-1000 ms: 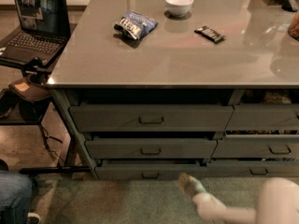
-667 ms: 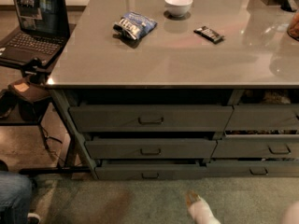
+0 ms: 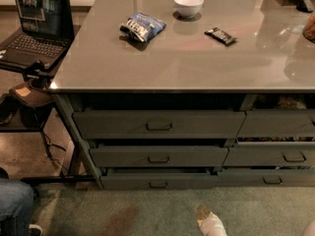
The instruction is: Open bottom drawer
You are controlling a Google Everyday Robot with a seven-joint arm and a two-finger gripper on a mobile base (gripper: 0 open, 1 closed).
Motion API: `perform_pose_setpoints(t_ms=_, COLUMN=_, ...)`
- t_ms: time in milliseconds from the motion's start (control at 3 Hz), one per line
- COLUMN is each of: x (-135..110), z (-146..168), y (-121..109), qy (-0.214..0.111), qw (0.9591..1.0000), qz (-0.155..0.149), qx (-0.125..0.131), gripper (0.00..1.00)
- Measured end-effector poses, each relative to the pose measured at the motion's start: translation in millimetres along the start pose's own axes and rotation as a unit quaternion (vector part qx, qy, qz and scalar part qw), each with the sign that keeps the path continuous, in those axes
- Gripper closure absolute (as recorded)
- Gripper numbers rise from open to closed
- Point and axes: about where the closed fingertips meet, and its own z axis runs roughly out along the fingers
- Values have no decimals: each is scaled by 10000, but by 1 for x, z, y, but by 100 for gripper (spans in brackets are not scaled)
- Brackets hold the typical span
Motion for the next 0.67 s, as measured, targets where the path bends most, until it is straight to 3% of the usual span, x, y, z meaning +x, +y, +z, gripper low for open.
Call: perform_pose_setpoints(t_ms=667, x=-2, z=10, y=0, qy=-15, qw=10000, qz=-4, qx=-58, gripper=12)
